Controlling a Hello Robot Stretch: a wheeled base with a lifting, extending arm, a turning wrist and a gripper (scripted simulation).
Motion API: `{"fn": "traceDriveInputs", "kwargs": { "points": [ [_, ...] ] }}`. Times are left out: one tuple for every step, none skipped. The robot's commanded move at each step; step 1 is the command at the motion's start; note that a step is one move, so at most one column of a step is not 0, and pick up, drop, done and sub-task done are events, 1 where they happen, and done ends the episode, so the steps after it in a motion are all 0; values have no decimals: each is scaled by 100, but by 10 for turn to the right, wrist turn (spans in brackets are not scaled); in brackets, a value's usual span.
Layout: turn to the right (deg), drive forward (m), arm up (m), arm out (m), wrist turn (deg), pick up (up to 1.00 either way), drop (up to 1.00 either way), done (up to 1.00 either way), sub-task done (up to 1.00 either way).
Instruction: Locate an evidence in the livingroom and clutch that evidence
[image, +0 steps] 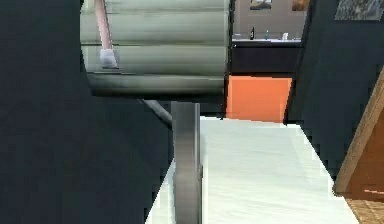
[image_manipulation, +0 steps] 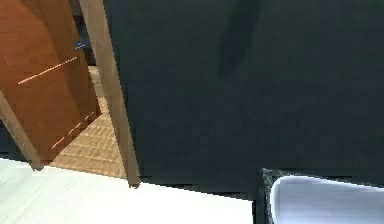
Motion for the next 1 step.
{"fn": "traceDriveInputs", "kwargs": {
  "points": [
    [450, 0, 0, 0, 0, 0, 0, 0, 0]
  ]
}}
